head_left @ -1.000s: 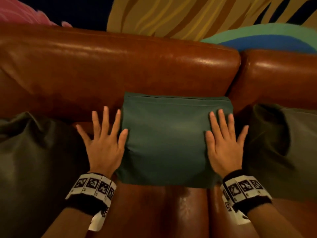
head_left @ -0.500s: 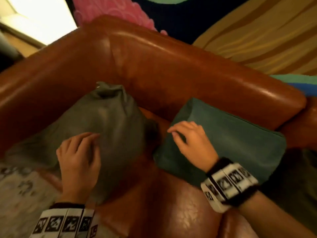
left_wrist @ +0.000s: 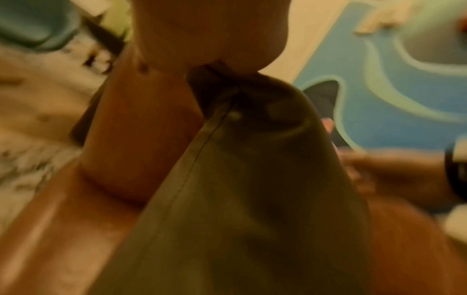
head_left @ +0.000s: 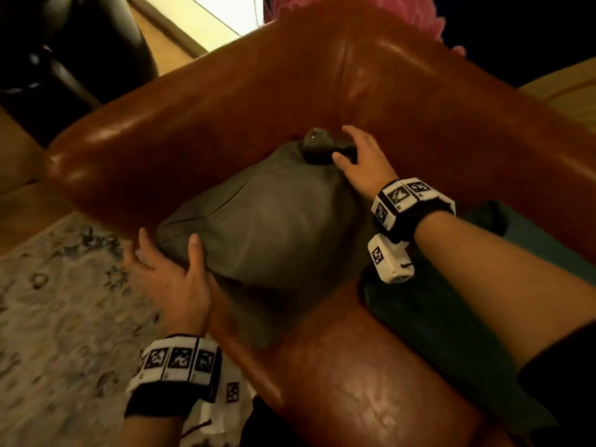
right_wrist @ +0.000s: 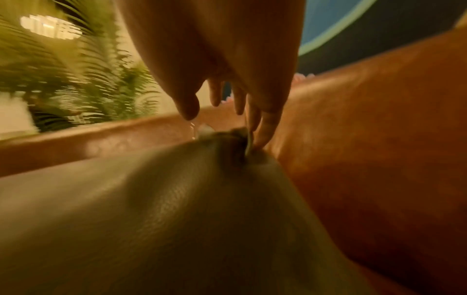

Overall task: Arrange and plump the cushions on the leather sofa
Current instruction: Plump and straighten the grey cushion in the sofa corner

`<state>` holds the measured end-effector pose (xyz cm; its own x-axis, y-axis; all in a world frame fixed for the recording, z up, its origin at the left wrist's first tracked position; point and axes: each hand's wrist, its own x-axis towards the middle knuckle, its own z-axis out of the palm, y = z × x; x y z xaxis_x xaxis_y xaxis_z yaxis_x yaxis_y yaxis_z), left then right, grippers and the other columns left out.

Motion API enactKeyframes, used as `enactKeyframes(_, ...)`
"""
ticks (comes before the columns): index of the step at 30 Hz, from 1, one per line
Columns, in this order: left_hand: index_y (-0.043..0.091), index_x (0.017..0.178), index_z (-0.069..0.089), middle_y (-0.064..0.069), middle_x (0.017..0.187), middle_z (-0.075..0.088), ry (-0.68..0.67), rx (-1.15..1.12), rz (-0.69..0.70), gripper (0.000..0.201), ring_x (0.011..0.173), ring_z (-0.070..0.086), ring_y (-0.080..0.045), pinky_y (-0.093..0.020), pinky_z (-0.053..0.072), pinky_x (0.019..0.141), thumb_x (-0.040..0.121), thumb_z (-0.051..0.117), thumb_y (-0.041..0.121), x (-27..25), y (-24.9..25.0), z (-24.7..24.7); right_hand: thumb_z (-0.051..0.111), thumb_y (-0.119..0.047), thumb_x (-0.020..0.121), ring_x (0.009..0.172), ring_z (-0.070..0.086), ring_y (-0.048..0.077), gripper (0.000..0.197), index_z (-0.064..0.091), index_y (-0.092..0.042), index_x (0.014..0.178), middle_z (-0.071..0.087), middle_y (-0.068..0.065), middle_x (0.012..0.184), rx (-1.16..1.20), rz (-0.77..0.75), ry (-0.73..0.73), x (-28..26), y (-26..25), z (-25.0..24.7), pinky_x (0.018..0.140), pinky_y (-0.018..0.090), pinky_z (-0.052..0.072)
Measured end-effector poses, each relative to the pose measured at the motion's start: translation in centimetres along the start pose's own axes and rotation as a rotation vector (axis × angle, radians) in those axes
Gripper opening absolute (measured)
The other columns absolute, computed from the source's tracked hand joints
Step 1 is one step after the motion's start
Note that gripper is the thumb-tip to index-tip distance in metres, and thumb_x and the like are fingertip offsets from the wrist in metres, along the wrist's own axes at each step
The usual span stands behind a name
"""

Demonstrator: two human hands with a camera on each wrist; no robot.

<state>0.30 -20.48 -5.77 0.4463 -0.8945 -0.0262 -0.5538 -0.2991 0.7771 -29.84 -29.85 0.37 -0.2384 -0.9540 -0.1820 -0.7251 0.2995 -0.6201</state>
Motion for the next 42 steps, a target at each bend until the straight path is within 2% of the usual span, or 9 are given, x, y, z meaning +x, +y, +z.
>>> enactKeyframes(4,0.015,0.141,0.044,-0.004,0.135,0.053,-0.039,-0.273,-0.105,0.053,0.125,0.049,-0.018,-0.029,0.042,0.102,0.096,0.056,0.04,2.0,0.0,0.0,0.057,-0.044,0.096,0.138,0.038,0.036,0.057,0.043,-0.025,0.148,0.047,0.009,0.148,-0.036,0.192,0.018,3.0,0.5,1.5,0.115,0.043,0.03)
enactKeyframes(13,0.027,0.078,0.049,0.014,0.069,0.053,-0.022,-0.23,0.342,0.025,0.064,0.05,0.008,-0.009,0.037,0.057,0.095,0.051,0.045,3.0,2.7,-6.0,0.054,-0.039,0.098,0.082,0.056,0.013,0.032,0.072,-0.014,0.093,0.065,0.004,0.085,0.263,0.141,0.622,2.9,-2.3,-4.3,0.07,0.022,0.038)
enactKeyframes(17,0.014,0.089,0.053,0.002,0.081,0.055,-0.113,-0.262,0.09,0.039,0.069,0.049,0.004,-0.018,0.042,0.066,0.088,0.06,0.053,6.5,4.1,-3.7,0.059,-0.051,0.092,0.089,0.066,0.025,0.045,0.072,-0.009,0.104,0.071,0.01,0.114,0.252,0.379,0.411,6.3,-1.6,-3.6,0.081,0.031,0.047)
enactKeyframes(20,0.023,0.117,0.049,0.001,0.116,0.056,-0.203,-0.402,-0.04,0.067,0.102,0.056,-0.007,-0.032,0.049,0.094,0.07,0.072,0.065,6.4,2.8,-2.0,0.062,-0.049,0.092,0.071,0.062,0.016,0.057,0.063,-0.002,0.123,0.067,0.009,0.113,0.595,0.546,0.246,6.5,1.3,-2.2,0.063,0.03,0.052)
enactKeyframes(24,0.027,0.145,0.034,0.014,0.139,0.048,-0.395,-0.619,-0.002,0.081,0.125,0.049,0.004,-0.014,0.045,0.096,0.078,0.078,0.038,0.4,0.9,-1.1,0.064,-0.043,0.093,0.097,0.067,0.017,0.031,0.067,-0.018,0.111,0.07,-0.002,0.109,0.717,0.488,0.15,3.2,5.1,-0.7,0.082,0.03,0.056)
enactKeyframes(30,0.035,0.092,0.046,0.019,0.079,0.063,-0.139,-0.389,0.105,0.021,0.072,0.059,0.015,-0.003,0.043,0.058,0.089,0.067,0.034,-1.0,1.7,-1.6,0.074,-0.042,0.08,0.097,0.072,0.024,0.013,0.076,-0.029,0.077,0.076,0.004,0.095,0.488,0.194,0.288,3.2,5.1,-2.6,0.095,0.047,0.054)
enactKeyframes(36,0.02,0.107,0.044,0.008,0.086,0.055,-0.083,-0.279,-0.032,0.028,0.08,0.059,-0.015,-0.038,0.05,0.08,0.093,0.06,0.038,2.2,-0.1,-0.2,0.06,-0.021,0.097,0.113,0.063,0.025,0.034,0.063,-0.006,0.128,0.067,0.011,0.119,0.644,0.184,0.138,4.8,3.5,0.5,0.107,0.047,0.046)
enactKeyframes(39,0.02,0.121,0.043,0.008,0.104,0.056,-0.127,-0.374,-0.118,0.034,0.103,0.058,-0.019,-0.034,0.045,0.09,0.094,0.058,0.035,1.2,-1.1,1.1,0.048,-0.031,0.103,0.139,0.041,0.026,0.052,0.037,-0.013,0.151,0.045,0.009,0.151,0.356,0.211,0.128,1.5,3.1,2.7,0.118,0.04,0.03)
enactKeyframes(42,0.021,0.123,0.043,0.019,0.1,0.053,-0.104,-0.412,-0.12,0.033,0.1,0.054,-0.012,-0.03,0.041,0.087,0.096,0.056,0.034,0.9,-0.9,1.3,0.042,-0.032,0.103,0.15,0.013,0.014,0.053,0.031,-0.018,0.153,0.025,-0.003,0.159,0.072,-0.277,0.312,-5.5,-0.8,5.8,0.123,0.033,0.005)
